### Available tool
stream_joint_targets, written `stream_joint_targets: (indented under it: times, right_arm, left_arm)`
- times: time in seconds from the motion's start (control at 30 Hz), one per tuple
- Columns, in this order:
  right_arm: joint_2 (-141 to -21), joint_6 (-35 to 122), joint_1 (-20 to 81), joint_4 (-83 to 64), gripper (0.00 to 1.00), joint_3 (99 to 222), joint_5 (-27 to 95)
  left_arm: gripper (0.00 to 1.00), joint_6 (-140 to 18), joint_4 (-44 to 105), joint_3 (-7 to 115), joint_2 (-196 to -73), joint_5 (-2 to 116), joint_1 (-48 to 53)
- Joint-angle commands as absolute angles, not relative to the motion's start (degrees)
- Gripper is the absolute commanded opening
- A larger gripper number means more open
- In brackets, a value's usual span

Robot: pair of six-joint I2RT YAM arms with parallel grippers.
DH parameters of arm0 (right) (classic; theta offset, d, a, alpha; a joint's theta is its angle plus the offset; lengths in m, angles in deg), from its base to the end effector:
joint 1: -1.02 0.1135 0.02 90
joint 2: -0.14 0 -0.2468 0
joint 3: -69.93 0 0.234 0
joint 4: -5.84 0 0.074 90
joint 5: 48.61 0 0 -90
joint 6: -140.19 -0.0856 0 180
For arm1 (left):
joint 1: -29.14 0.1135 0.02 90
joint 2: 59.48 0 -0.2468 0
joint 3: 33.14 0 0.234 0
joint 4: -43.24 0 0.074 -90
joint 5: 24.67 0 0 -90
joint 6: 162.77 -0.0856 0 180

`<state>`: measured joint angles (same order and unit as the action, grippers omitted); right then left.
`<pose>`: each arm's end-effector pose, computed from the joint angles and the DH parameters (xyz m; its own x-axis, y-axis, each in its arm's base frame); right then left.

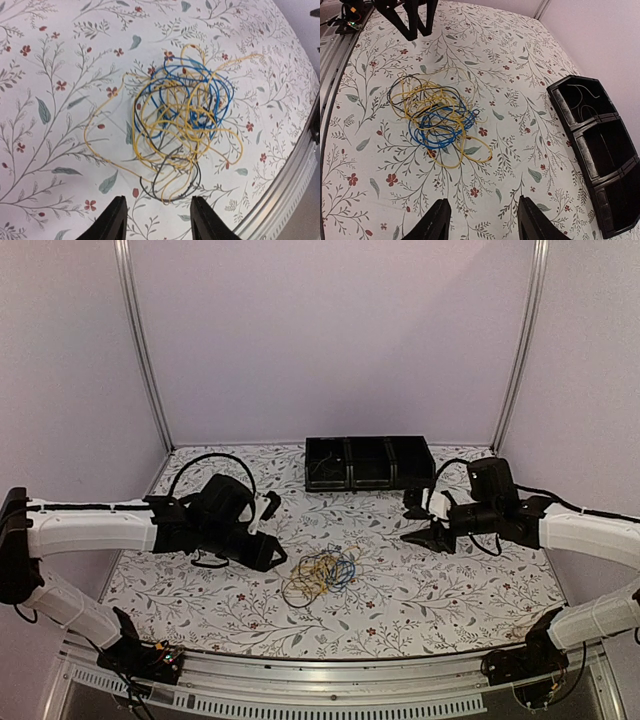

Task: Untangle the cables

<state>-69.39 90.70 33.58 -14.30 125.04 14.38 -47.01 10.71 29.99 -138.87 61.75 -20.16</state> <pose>0.2185 0.1856 0.2012 0.1527 -0.5891 -0.7935 -0.9148 0.2196 -0.3391 0.1943 -0.2341 0.1706 -0.7823 0.2444 -0.5729 0.4924 0.8059 -0.3286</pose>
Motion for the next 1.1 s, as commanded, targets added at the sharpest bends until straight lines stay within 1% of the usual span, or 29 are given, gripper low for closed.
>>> stream_joint_targets:
  times: [0.0,0.13,0.3,0.43,0.57,0.67,0.83,0.87,0.93,1.07]
  right_arm:
    - [-72.81,92.24,38.52,-17.93,0.49,129.77,11.14]
    - [-79.07,91.35,42.56,-20.53,0.48,135.33,8.55]
    - [-86.81,91.13,49.19,-20.99,0.47,140.9,13.93]
    - [-92.35,90.76,52.67,-22.13,0.44,142.7,17.0]
    - [-92.4,89.96,53.07,-21.95,0.43,142.57,17.81]
    - [-91.8,89.54,53.06,-21.6,0.43,142.22,18.19]
    - [-92.74,88.98,53.12,-21.46,0.43,141.83,17.77]
    - [-92.82,88.96,53.11,-21.42,0.43,141.83,17.82]
    - [-92.86,88.88,53.12,-21.37,0.43,141.91,18.1]
    - [-92.23,88.93,53.06,-21.67,0.43,141.76,18.12]
  left_arm:
    - [0.42,-38.81,9.11,23.33,-134.07,59.29,-22.03]
    - [0.39,-34.16,15.1,18.93,-133.7,60.16,-21.85]
    - [0.39,-33.82,22.13,18.09,-139.66,58.75,-21.24]
    - [0.37,-33.74,25.46,18.18,-144.82,58.17,-21.16]
    - [0.3,-33.57,27.42,17.84,-147.35,58.77,-20.93]
    - [0.29,-33.86,30.21,17.81,-148.85,58.46,-20.62]
    - [0.22,-34.46,31.99,18.39,-151.52,57.5,-20.26]
    - [0.2,-34.53,32.27,18.37,-151.88,57.51,-20.18]
    - [0.12,-34.54,32.4,18.57,-152.36,57.5,-20.04]
    - [0.05,-35.18,29.25,19.8,-150.04,58.07,-20.05]
